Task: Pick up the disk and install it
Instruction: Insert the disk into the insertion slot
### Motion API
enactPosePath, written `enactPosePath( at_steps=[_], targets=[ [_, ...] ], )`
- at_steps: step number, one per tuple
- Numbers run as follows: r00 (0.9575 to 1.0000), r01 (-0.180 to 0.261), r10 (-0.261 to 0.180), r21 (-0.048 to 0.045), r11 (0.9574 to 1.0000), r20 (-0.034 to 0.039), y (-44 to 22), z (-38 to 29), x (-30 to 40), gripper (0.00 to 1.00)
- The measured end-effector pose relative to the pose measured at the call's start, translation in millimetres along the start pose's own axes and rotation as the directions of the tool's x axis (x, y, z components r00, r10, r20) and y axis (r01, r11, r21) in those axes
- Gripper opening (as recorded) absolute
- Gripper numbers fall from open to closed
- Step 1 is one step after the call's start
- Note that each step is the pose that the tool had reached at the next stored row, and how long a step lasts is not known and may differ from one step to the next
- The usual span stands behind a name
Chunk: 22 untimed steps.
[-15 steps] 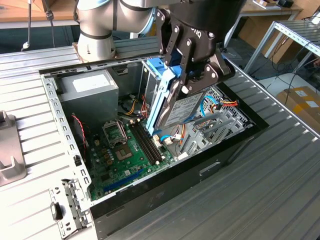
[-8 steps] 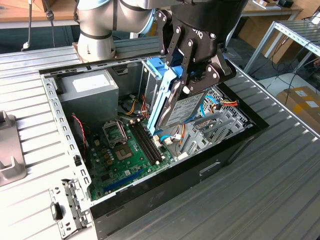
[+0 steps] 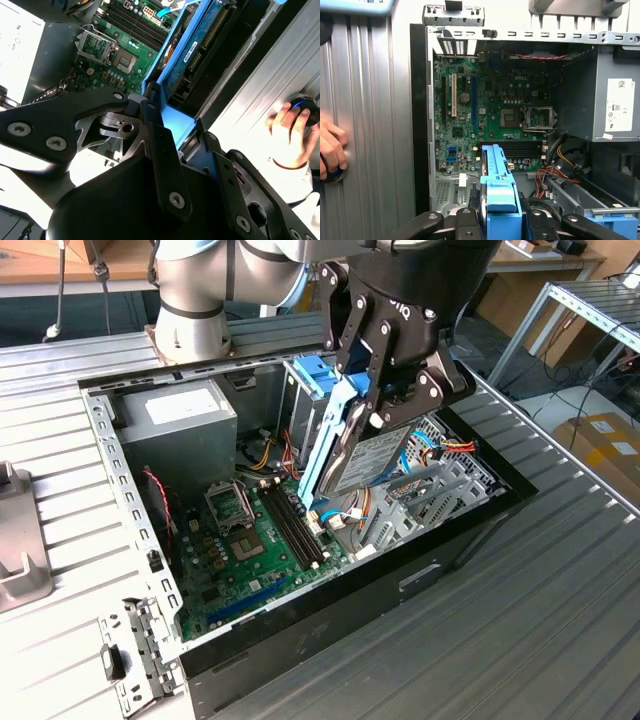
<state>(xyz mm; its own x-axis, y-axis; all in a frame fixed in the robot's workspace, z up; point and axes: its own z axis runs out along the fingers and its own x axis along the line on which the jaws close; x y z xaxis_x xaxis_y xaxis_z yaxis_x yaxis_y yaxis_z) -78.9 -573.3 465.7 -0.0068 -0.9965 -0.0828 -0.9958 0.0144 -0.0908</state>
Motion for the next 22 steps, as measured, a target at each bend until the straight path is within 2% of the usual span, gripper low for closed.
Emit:
enactPosePath(
  at_steps=[22],
  targets=[
    [1.0,0.0,0.0,0.0,1.0,0.0,-7.9,4.9,0.3,0.37]
  ],
)
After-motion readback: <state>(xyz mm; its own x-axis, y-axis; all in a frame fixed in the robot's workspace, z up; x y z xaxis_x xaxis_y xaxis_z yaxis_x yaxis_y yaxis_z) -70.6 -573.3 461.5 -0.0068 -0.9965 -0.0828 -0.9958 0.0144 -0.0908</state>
